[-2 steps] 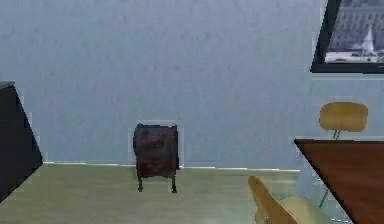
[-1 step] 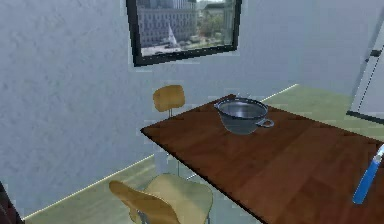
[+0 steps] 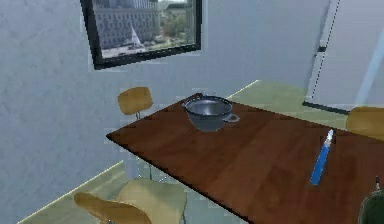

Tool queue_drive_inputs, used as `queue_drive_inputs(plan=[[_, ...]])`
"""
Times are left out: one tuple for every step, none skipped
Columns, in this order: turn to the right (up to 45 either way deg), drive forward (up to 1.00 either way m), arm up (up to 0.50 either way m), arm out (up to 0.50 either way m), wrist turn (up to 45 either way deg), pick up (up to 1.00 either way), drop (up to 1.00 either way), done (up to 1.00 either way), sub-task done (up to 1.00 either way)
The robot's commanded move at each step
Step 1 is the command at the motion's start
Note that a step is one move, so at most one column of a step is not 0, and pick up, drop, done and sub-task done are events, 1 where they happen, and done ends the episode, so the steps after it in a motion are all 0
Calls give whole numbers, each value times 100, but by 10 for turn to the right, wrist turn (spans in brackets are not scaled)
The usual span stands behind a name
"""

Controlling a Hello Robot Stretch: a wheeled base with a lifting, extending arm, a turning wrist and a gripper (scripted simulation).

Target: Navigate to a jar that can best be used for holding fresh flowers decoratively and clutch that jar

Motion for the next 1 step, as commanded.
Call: queue_drive_inputs(plan=[[0,35,0,0,0,0,0,0,0]])
